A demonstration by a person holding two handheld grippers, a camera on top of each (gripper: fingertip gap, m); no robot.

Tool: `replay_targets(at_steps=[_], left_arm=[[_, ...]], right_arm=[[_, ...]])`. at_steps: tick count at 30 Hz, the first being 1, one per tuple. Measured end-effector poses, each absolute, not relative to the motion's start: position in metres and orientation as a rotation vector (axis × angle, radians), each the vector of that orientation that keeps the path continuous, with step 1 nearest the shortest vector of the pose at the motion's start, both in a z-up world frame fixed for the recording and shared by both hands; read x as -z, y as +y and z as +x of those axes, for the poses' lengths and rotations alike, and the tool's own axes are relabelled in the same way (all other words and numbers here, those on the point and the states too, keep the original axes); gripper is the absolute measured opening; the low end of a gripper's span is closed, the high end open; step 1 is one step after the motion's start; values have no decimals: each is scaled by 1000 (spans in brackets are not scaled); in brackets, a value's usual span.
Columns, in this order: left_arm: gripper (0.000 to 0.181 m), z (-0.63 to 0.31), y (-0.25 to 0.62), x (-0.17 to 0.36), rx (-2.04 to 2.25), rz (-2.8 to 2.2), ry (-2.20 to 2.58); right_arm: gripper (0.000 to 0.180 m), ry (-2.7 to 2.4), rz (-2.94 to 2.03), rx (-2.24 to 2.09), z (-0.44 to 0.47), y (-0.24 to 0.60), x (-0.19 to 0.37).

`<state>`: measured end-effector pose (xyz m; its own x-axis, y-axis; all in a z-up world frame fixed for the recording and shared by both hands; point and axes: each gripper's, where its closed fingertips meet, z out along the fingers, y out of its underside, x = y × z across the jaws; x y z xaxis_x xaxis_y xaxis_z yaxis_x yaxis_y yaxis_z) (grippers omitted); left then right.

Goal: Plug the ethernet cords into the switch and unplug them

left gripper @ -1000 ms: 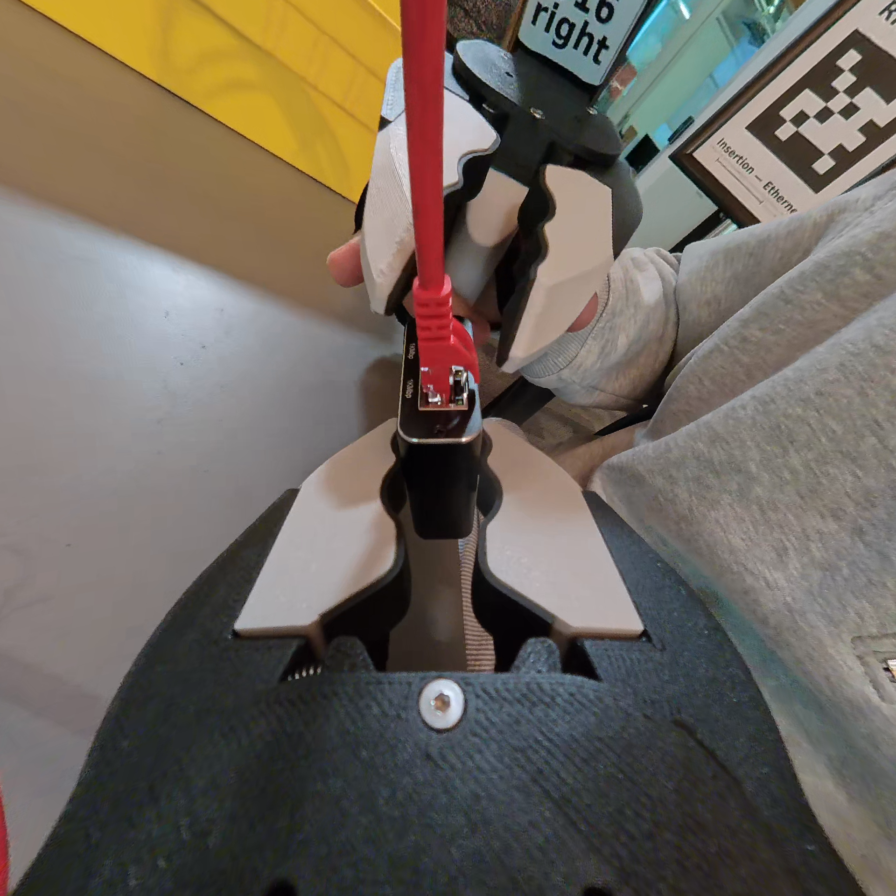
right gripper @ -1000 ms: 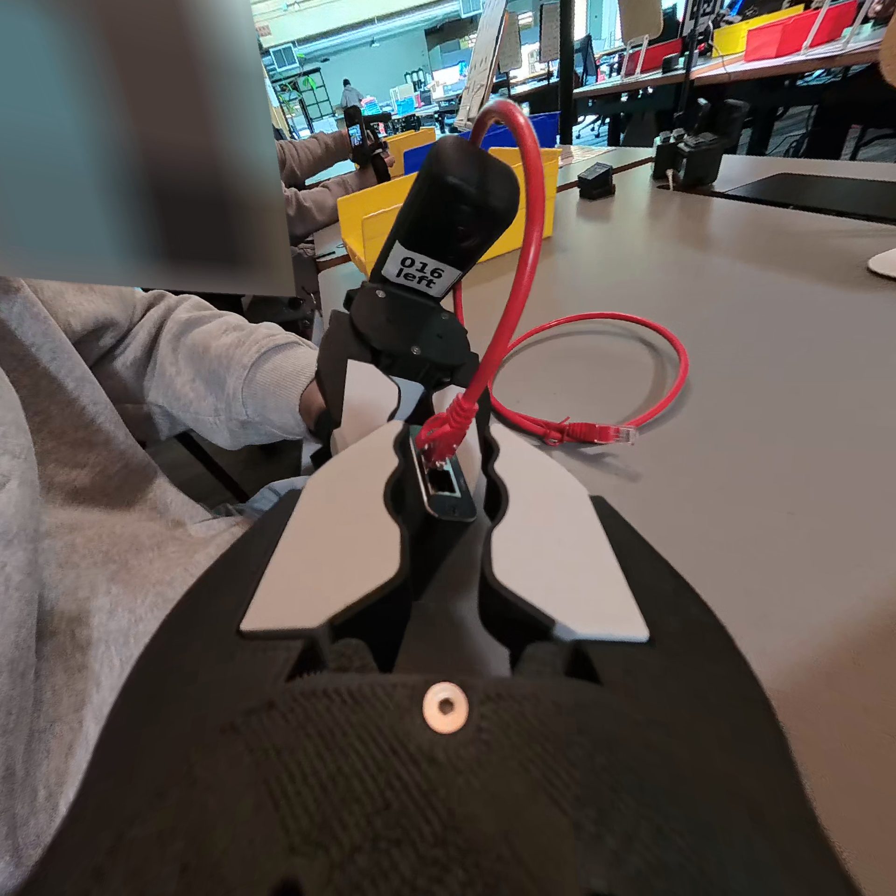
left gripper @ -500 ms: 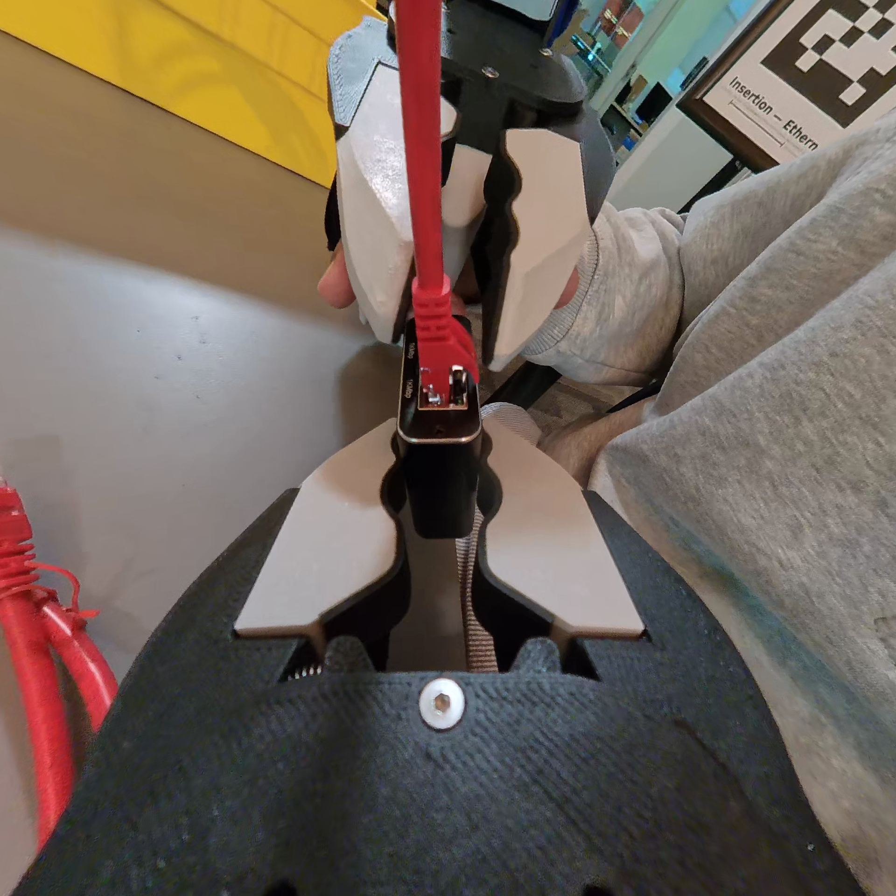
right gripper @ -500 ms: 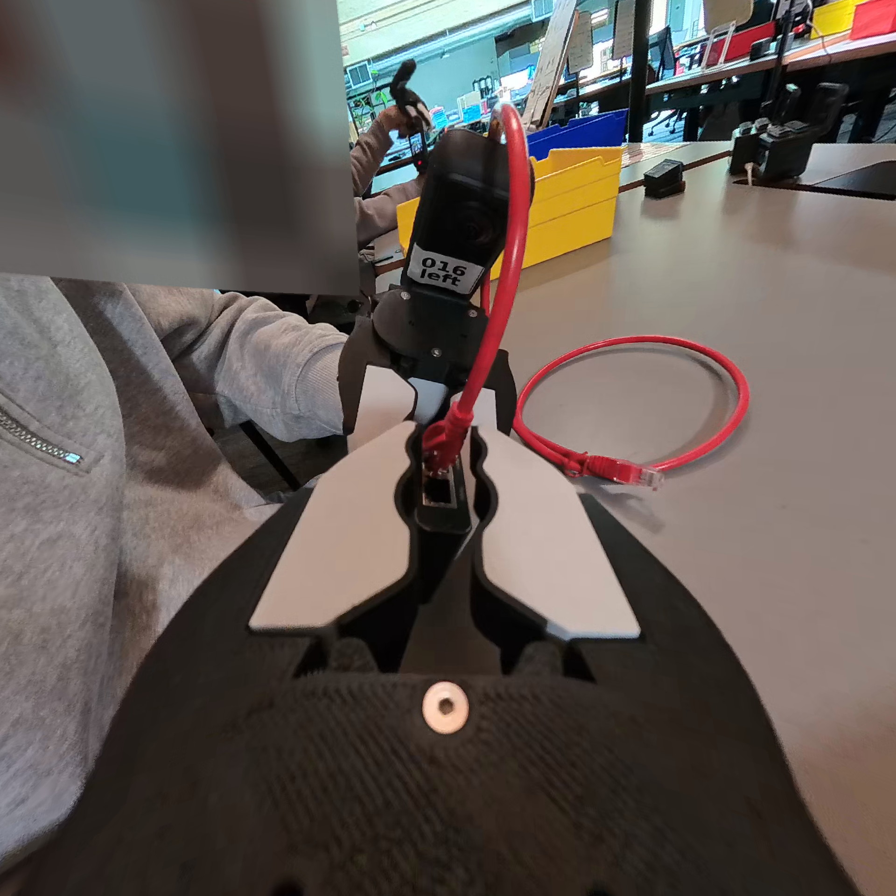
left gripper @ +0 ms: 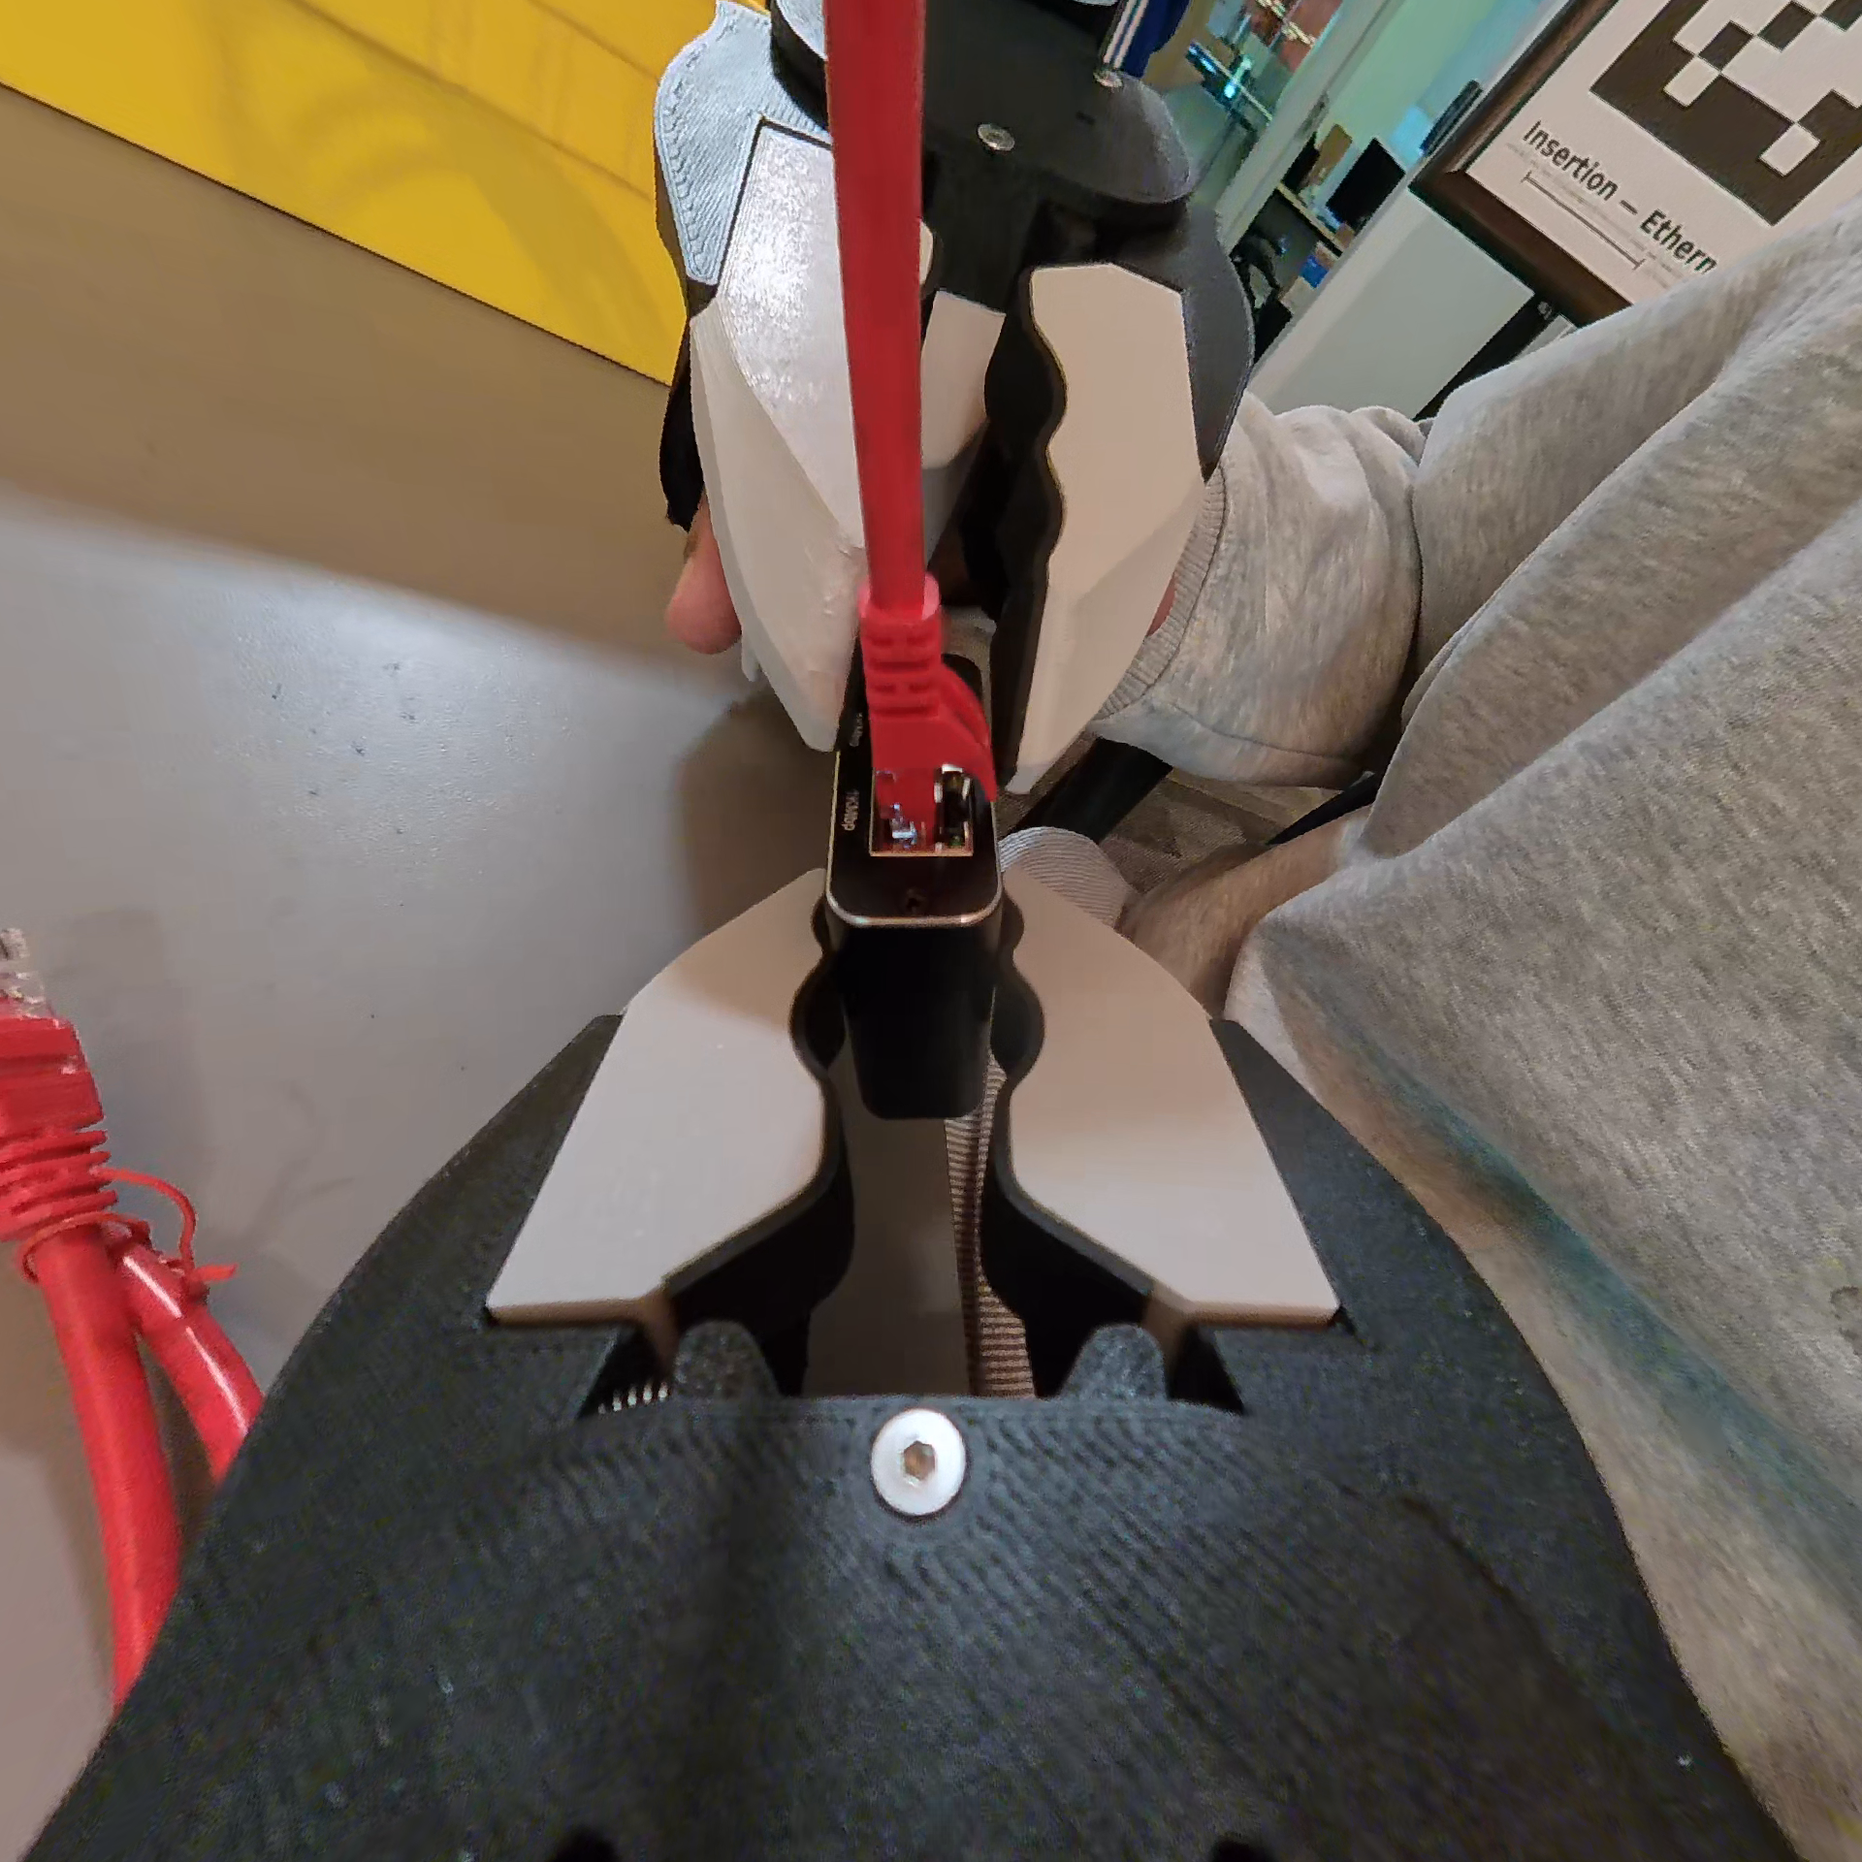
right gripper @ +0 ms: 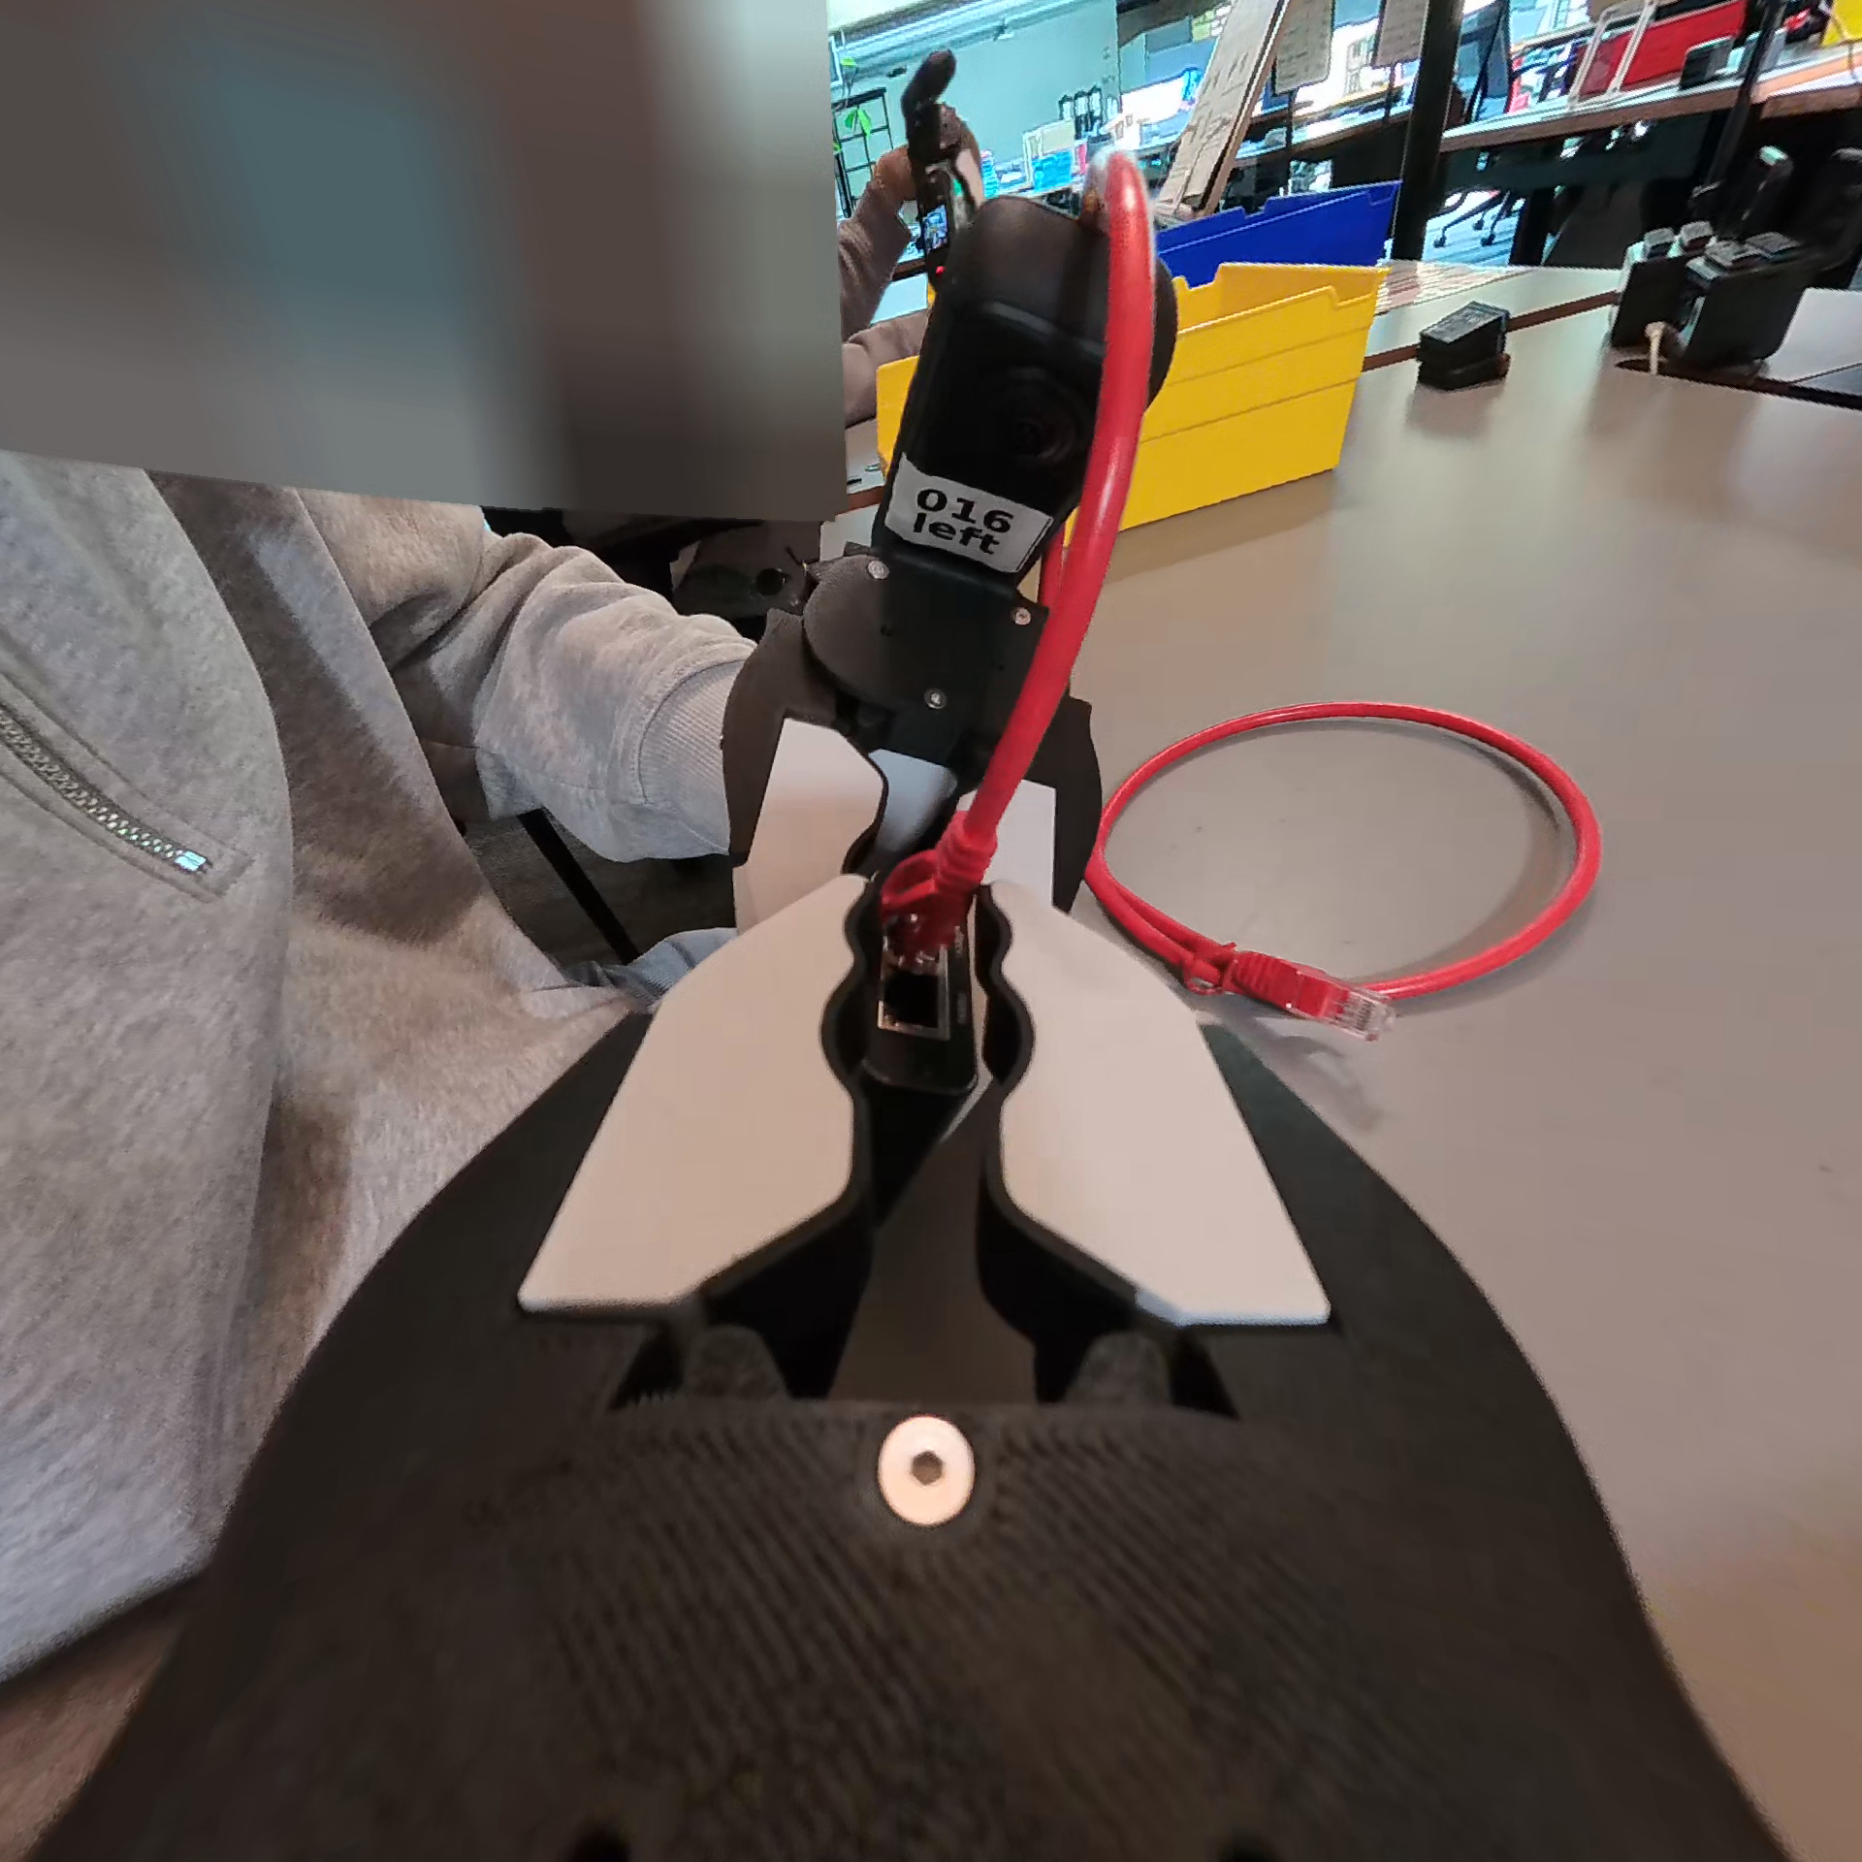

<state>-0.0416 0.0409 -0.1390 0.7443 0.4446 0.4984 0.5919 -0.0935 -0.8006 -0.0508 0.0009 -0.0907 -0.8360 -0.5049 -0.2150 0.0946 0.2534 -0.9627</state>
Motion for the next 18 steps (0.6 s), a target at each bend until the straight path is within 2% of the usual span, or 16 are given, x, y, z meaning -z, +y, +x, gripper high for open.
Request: replay_targets(at_steps=[18], left_arm=[[23,-40,43,145,124,-1782,-826]], right_arm=[[16,2120,-485,1598,-49,5,99]])
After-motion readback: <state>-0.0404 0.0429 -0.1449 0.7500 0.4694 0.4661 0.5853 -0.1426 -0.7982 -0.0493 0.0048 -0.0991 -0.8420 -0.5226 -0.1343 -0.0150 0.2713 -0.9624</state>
